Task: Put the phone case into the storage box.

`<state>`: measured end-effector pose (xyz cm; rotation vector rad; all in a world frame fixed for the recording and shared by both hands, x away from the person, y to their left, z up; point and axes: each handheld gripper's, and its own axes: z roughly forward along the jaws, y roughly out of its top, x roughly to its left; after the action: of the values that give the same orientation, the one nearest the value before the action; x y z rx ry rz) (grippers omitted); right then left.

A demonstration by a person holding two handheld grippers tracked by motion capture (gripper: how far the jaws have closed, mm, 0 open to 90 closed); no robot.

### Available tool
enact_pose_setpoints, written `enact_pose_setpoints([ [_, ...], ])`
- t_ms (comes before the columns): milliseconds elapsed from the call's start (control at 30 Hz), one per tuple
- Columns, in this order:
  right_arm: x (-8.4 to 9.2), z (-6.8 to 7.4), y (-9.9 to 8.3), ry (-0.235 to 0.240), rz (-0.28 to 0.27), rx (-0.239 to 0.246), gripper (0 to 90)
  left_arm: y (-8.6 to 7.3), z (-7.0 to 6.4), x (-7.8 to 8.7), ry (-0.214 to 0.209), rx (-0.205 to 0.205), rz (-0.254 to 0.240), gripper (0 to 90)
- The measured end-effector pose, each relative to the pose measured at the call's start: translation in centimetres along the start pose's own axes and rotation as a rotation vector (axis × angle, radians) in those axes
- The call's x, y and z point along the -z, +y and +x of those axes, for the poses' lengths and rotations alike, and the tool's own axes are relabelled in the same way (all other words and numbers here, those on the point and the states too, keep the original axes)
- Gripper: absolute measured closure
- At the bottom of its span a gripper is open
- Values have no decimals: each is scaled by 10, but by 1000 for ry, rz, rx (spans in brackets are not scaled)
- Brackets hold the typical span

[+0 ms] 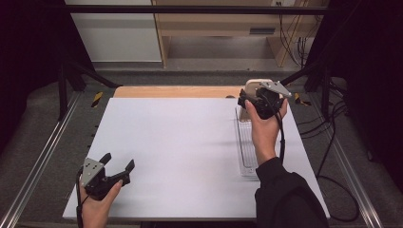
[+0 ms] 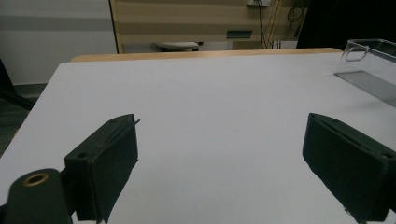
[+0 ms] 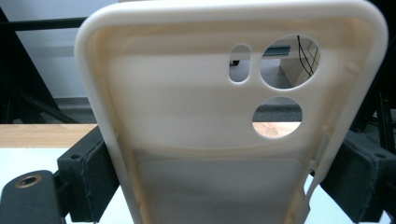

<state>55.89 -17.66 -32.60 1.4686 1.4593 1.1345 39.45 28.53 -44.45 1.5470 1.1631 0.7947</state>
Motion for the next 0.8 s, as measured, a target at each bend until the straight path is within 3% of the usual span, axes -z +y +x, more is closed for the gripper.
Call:
enact_pose_setpoints([
  [800, -11, 3, -5, -36, 25, 7, 107, 0, -1, 0, -3, -5, 1, 101],
])
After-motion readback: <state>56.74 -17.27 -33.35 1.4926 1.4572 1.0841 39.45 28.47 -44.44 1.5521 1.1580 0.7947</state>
